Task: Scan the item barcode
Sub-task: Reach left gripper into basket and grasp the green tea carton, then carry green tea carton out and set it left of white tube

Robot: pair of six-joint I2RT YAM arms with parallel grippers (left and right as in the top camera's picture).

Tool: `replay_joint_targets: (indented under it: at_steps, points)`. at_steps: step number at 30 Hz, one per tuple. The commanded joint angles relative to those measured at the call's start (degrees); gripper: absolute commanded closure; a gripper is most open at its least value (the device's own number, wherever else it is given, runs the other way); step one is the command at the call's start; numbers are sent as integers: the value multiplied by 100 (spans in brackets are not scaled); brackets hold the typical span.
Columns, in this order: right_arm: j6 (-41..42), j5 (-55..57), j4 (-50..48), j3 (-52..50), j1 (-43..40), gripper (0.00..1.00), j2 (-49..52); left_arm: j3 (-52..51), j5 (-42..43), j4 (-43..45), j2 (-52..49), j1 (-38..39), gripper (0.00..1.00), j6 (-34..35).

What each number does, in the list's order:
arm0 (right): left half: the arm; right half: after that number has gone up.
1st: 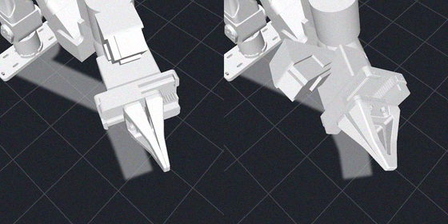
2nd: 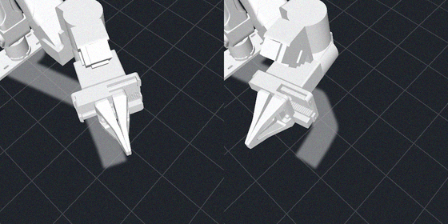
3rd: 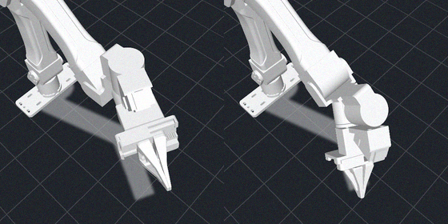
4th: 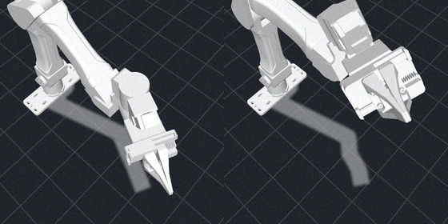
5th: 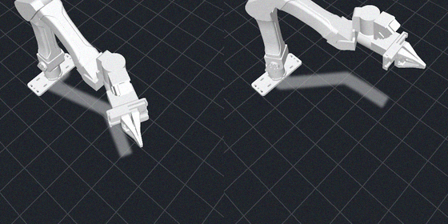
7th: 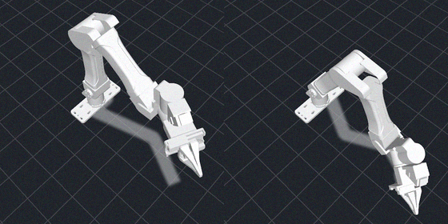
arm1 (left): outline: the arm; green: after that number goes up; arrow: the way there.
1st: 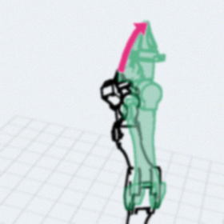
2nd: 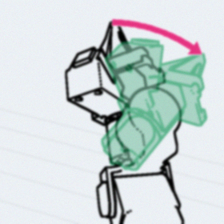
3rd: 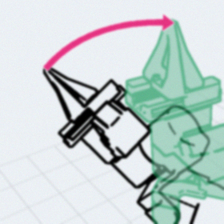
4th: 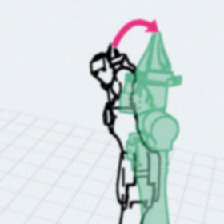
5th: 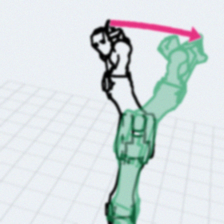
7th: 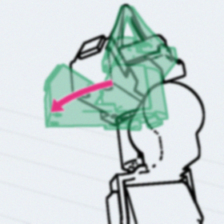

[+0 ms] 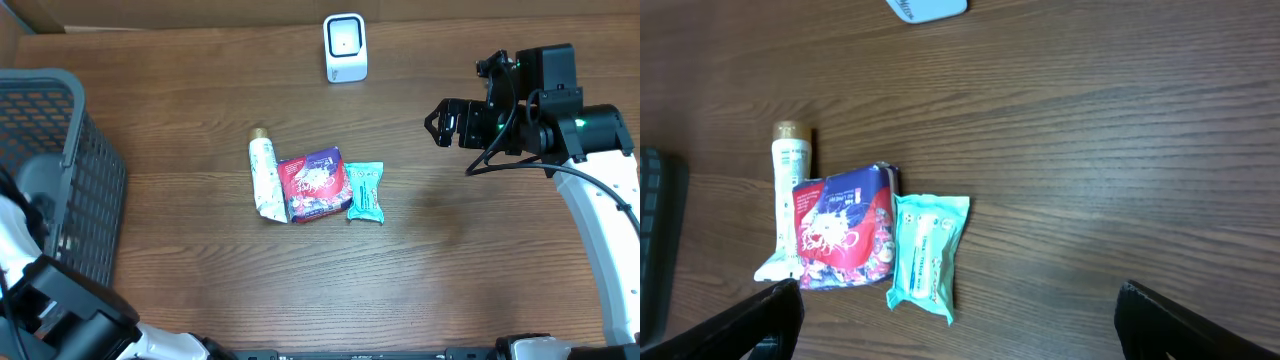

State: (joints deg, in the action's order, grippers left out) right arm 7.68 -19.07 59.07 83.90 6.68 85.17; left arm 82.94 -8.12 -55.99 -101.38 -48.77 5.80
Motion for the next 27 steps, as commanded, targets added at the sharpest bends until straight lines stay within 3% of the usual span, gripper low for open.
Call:
replay_joint_targets:
  at_steps: [1,7,13,16,21,24,27]
  points:
    - [-17,9,-26,157,-33,0,-15,1532,-111,-551,144,299,96,39]
    - [-17,9,-4,157,-33,0,-15,3567,205,-1578,179,752,96,37]
    - [-17,9,-13,157,-33,0,-15,4907,1847,-2638,372,1445,96,-94]
    - [-17,9,-31,157,-33,0,-15,4940,2594,-3040,444,1934,96,-105]
    - [-17,9,-46,157,-33,0,-15,4592,2640,-3740,402,3069,96,-457]
    - [-20,11,-48,157,-33,0,-15,3952,2044,-3755,400,3799,95,-424]
    - [-20,11,-48,157,-33,0,-15,3021,894,-3554,400,4356,95,238]
